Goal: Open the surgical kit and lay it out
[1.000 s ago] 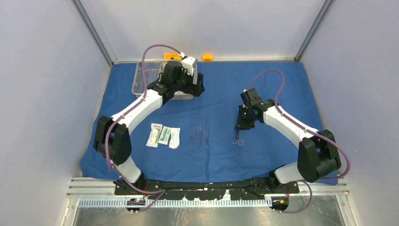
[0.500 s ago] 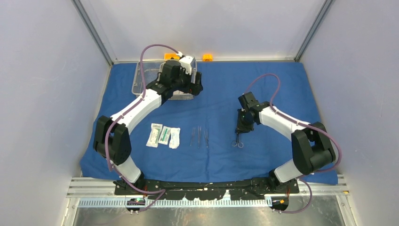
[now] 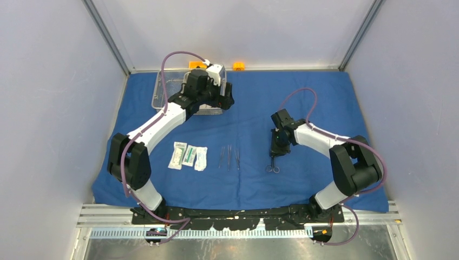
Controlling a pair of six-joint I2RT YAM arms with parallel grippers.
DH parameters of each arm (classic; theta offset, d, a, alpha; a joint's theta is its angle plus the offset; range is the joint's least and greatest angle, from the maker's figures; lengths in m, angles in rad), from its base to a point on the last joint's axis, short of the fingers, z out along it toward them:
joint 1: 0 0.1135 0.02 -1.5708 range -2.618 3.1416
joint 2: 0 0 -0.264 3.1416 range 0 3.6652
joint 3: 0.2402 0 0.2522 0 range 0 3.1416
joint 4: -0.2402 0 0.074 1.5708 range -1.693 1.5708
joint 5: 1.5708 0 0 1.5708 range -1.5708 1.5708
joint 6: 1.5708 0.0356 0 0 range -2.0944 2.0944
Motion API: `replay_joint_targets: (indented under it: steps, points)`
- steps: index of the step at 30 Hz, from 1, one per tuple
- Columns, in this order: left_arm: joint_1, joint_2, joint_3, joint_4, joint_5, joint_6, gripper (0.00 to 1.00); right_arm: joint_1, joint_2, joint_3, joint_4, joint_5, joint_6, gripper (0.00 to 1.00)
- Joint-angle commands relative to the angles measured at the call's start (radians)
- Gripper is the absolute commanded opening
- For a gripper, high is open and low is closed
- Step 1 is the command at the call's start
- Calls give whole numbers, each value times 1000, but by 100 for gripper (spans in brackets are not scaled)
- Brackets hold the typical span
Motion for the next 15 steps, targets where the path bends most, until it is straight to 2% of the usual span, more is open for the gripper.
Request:
replay_joint_targets:
  steps: [1,15]
  points:
    - [3,-31,32,31,12,-15,90,19,-7,-3,29,21,-14,0]
    - [3,-36,21,30,11,-23,90,37,30,-10,39,26,-16,0]
